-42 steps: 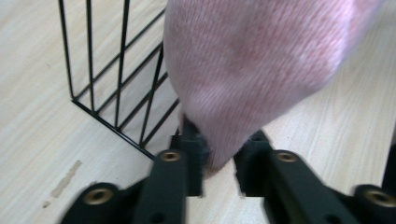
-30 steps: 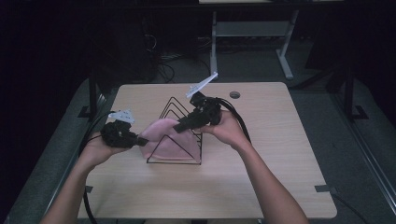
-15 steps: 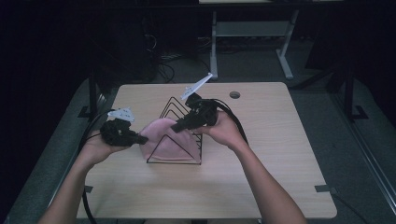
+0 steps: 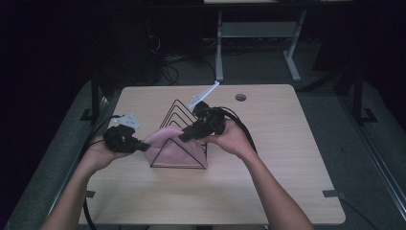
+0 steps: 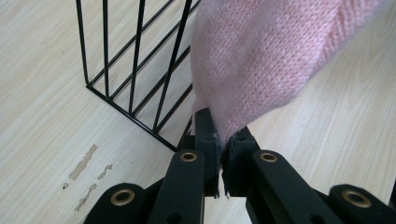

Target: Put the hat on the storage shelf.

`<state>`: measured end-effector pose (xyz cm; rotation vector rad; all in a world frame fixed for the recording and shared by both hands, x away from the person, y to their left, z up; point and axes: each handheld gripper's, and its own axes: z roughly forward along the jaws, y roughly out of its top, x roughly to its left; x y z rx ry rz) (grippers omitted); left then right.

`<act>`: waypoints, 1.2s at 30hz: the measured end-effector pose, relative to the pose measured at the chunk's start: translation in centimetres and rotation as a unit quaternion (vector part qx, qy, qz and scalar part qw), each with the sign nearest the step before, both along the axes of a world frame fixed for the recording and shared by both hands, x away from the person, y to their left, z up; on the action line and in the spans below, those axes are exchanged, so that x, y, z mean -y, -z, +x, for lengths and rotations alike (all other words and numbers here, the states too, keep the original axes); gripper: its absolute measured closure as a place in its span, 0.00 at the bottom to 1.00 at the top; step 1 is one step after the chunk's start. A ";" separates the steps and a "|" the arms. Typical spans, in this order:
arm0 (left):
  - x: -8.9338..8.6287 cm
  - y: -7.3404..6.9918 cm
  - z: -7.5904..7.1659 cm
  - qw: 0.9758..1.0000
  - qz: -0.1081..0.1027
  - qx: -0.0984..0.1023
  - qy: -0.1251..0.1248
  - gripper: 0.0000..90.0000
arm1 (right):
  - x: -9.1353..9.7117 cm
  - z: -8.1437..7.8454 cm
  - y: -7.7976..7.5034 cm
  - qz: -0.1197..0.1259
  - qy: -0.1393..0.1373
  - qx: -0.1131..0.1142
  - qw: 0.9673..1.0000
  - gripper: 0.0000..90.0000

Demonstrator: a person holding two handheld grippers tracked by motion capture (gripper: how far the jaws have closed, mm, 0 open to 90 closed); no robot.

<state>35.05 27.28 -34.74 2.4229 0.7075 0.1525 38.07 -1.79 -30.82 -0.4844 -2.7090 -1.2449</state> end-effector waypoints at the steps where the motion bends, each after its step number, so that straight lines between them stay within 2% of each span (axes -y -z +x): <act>1: 0.0 0.0 0.0 1.000 0.001 0.000 0.000 0.96 | 0.1 0.0 0.1 0.003 0.000 0.001 1.000 0.84; 3: 0.2 0.2 0.0 1.000 0.005 -0.002 0.001 0.96 | 0.0 -0.1 0.3 0.002 0.000 -0.005 1.000 0.90; 5: 0.3 0.4 0.1 1.000 0.010 -0.003 0.000 0.96 | -0.2 -0.2 0.7 -0.008 -0.004 0.005 1.000 0.91; 7: 0.4 0.6 0.2 1.000 0.012 -0.006 0.000 0.96 | -0.3 -0.3 1.2 -0.014 -0.008 -0.002 1.000 0.92; 11: 0.7 0.8 0.3 1.000 0.021 -0.008 0.005 0.96 | -0.1 -0.2 1.5 -0.006 -0.006 -0.009 1.000 0.92; 20: 1.0 0.7 0.1 1.000 0.015 -0.004 0.004 0.95 | 0.4 -0.2 1.6 0.003 -0.002 -0.010 1.000 0.91; 22: 1.0 0.6 0.0 1.000 0.013 -0.007 0.005 0.93 | 0.5 -0.2 1.6 0.009 0.000 -0.015 1.000 0.87; 24: 0.9 0.5 -0.1 1.000 0.012 -0.009 0.003 0.87 | 0.7 -0.3 1.6 0.015 0.001 -0.017 1.000 0.79; 30: 0.5 0.0 -0.4 1.000 0.005 -0.003 0.007 0.77 | 2.1 -0.5 1.8 0.024 0.012 -0.021 0.999 0.63; 34: 0.6 -0.1 -0.5 1.000 0.007 -0.002 0.012 0.72 | 3.7 -0.7 2.0 0.028 0.030 -0.023 0.999 0.55; 36: 0.7 -0.1 -0.6 1.000 -0.002 -0.004 0.007 0.70 | 4.4 -0.9 2.0 0.028 0.045 -0.028 0.998 0.53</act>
